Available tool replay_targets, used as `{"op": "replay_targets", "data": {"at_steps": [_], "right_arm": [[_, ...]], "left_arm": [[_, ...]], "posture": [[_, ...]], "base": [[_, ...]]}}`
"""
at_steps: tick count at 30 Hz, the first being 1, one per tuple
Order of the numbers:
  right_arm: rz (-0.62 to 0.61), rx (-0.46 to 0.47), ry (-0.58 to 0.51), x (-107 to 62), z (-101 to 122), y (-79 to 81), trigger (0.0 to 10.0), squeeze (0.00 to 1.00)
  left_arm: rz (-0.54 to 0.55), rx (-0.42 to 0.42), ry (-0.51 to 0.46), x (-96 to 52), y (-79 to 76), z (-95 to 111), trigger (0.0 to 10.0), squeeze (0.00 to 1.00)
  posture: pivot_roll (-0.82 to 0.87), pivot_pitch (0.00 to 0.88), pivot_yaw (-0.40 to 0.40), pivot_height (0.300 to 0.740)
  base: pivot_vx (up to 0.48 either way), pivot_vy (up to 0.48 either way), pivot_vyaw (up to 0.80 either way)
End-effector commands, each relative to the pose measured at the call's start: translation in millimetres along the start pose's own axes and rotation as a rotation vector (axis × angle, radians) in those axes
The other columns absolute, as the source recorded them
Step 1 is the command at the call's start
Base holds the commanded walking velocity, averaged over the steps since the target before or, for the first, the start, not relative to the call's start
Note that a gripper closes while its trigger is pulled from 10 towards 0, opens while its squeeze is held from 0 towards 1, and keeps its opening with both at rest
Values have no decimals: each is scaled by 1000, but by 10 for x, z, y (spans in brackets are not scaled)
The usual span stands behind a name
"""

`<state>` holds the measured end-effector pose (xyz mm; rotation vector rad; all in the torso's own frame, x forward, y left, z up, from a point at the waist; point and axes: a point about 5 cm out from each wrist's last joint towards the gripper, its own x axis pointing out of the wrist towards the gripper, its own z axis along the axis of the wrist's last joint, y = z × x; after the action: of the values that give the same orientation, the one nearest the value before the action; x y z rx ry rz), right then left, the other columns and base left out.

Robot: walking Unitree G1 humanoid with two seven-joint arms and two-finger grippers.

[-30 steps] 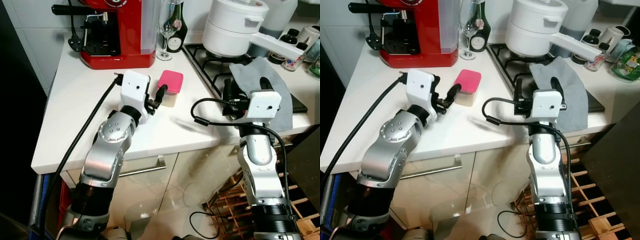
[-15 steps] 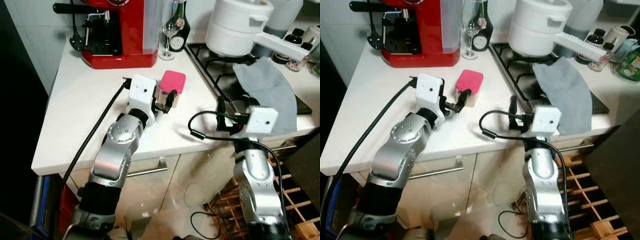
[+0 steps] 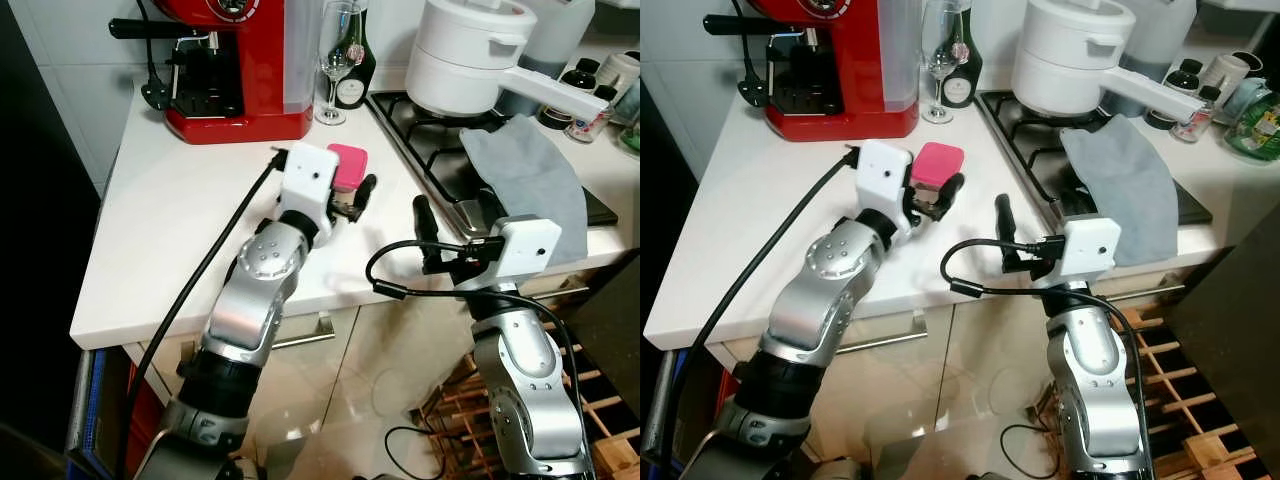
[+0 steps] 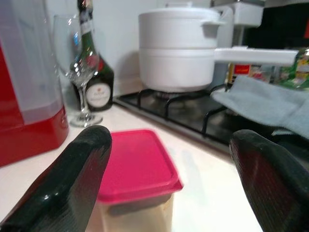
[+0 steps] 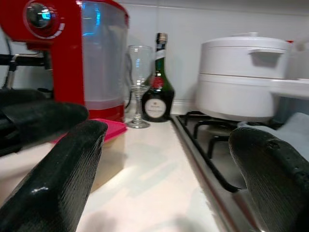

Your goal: Restocking fridge

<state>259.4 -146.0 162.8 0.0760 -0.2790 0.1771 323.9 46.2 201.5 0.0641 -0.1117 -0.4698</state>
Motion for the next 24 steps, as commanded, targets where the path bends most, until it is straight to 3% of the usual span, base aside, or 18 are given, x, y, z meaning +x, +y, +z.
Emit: {"op": "replay_targets", "data": {"at_steps": [1, 7, 14, 18, 23, 24], "right_arm": [[-26, -8, -13, 0, 57, -60, 10000, 0], [-22, -27, -15, 12, 65, -76, 10000, 0], [-7, -28, -7, 34, 44, -41, 10000, 0], [11, -35, -15, 81, 55, -20, 10000, 0], [24, -40, -19, 110, 58, -18, 10000, 0], [26, -40, -26, 143, 68, -13, 10000, 0]], "left_arm": [[-12, 14, -5, 42, -39, 33, 10000, 0], [-42, 55, -16, 104, -114, 67, 10000, 0], [-51, 57, 39, 171, -188, 31, 10000, 0], [-27, 52, 50, 195, -144, 42, 10000, 0], [0, 47, -29, 140, -80, 142, 10000, 0], [39, 22, -75, 96, 20, 190, 10000, 0]], "posture": [[-23, 0, -19, 740], [-30, 0, -14, 740], [-22, 0, -16, 740], [-19, 0, -23, 740], [-13, 0, -33, 740], [-8, 0, -40, 740]], "base": [[0, 0, 0], [0, 0, 0], [0, 0, 0], [0, 0, 0], [0, 0, 0], [0, 0, 0]]}}
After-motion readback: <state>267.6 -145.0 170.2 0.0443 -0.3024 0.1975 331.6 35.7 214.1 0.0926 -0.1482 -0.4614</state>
